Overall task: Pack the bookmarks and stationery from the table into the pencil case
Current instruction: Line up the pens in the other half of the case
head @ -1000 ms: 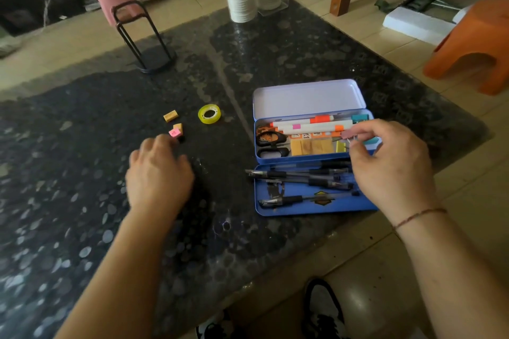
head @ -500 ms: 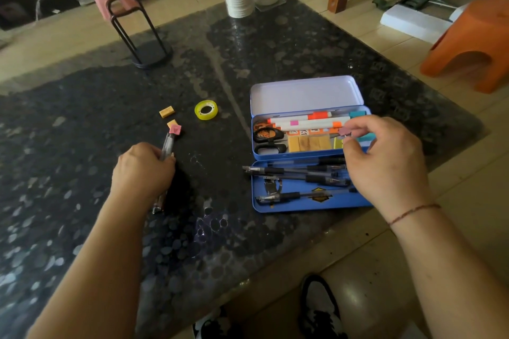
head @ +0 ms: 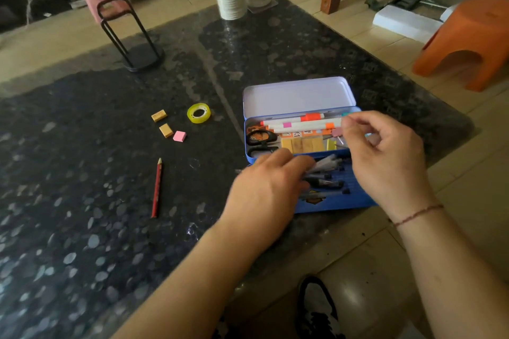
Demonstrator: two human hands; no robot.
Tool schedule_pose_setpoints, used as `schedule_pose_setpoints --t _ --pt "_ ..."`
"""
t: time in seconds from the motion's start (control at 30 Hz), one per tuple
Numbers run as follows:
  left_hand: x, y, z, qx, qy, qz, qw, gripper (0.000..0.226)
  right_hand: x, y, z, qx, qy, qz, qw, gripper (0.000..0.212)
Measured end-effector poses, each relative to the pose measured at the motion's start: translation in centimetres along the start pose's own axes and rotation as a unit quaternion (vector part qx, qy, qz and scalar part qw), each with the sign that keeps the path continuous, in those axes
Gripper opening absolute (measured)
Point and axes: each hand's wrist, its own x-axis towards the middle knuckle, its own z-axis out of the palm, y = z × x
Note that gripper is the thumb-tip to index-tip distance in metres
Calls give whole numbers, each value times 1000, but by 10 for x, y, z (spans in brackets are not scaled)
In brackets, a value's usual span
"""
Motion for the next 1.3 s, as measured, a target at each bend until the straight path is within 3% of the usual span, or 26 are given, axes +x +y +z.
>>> schedule_pose_setpoints --t 0.2,0.33,0.4,0.53,0.7,0.9,1.3 --pt "16 -6 17 -40 -29 30 998 48 1 11 -3 -29 -9 12 999 20" --pt "14 -13 9 -35 -5 36 999 41 1 19 -8 -107 -53 -3 993 11" --pt "9 -24 2 -16 40 -12 999 29 -2 23 -9 -150 -88 0 985 14" --pt "-6 -49 -9 -8 111 -185 976 16 -9 24 -9 -220 -123 18 968 12" --pt "-13 -56 -11 -55 49 -295 953 5 -9 20 -7 -294 -81 55 951 10" --pt "-7 -56 -13 -79 1 -302 950 11 -6 19 -5 -348 -59 72 933 24" --pt "6 -48 -22 -84 -54 -304 947 17 -8 21 -1 -283 -78 56 954 15"
